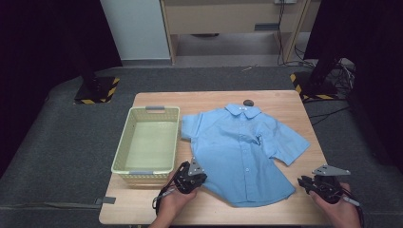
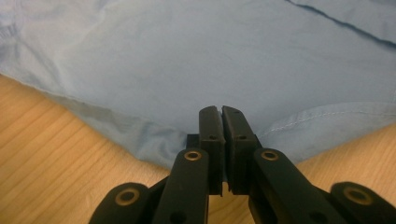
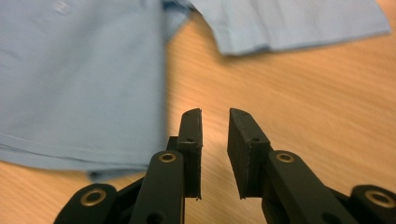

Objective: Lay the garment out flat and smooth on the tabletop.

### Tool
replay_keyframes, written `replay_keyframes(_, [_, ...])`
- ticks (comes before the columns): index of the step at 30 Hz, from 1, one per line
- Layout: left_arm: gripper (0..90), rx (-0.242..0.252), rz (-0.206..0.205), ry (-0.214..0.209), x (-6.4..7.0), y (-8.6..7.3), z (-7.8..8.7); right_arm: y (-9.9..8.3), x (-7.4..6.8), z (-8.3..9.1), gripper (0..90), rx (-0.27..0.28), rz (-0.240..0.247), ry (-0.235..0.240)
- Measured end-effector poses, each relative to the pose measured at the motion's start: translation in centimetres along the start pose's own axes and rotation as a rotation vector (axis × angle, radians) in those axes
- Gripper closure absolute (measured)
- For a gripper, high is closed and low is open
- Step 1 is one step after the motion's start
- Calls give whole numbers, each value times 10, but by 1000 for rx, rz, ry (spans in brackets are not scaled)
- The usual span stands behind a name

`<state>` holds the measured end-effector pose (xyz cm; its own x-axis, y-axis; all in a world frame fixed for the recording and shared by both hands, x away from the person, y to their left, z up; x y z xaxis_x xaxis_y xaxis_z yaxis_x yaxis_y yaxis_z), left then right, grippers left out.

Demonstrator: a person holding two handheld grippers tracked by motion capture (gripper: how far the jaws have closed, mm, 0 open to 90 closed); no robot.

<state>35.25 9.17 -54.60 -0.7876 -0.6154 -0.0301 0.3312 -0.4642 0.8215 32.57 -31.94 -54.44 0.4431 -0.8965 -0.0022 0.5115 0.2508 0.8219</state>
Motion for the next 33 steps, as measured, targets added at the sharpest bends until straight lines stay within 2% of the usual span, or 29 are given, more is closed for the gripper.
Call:
replay_keyframes(1, [875, 0, 0, 0, 0, 0, 0, 0, 0, 0, 751, 0, 0, 0])
replay_keyframes(2, [875, -9, 1, 0, -1, -2, -1, -6, 1, -4, 731, -36, 10, -12])
replay_keyframes(4, [874, -15, 1, -1, -1, -3, -2, -8, -1, -8, 723, -55, 20, -10])
replay_keyframes(10, [872, -32, -6, -14, 1, -6, -7, -6, -12, -17, 734, -57, 30, 23])
replay_keyframes(15, [871, -26, 4, -13, -1, -7, -7, 1, -27, -22, 845, -26, -15, 106])
replay_keyframes(18, [856, -13, 7, -14, 1, -5, -5, 4, -35, -23, 853, -2, -29, 150])
replay_keyframes(19, [836, -7, 9, -12, 2, -3, -4, 6, -39, -23, 854, 12, -35, 171])
replay_keyframes(22, [701, 19, 10, 4, 6, 2, -2, 9, -48, -24, 836, 29, -35, 203])
replay_keyframes(24, [591, 39, 2, 16, 10, 6, -2, 10, -54, -26, 807, 28, -21, 216])
replay_keyframes(26, [527, 54, 1, 12, 15, 9, -3, 9, -60, -29, 781, 17, 7, 221])
replay_keyframes(27, [479, 59, 0, 10, 16, 10, -5, 8, -63, -31, 758, 1, 38, 209])
replay_keyframes(30, [444, 61, -22, -1, 22, 10, -12, 5, -70, -35, 708, -17, 113, 192])
replay_keyframes(31, [417, 56, -21, -5, 24, 10, -15, 6, -72, -35, 688, -18, 135, 184])
replay_keyframes(33, [401, 77, -15, -7, 26, 14, -13, 6, -75, -35, 645, -21, 167, 168])
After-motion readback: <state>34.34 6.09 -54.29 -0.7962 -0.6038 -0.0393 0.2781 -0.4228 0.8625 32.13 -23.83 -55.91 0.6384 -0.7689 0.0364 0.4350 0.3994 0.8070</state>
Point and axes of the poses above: each handheld gripper's, and its own axes: z roughly backward along the jaws, y roughly out of its top, x roughly to its right, the point moved 4 cm from there along -z, roughly forward along the jaws, and after that the axes turned 12 degrees about x, right-handed, at the moved point
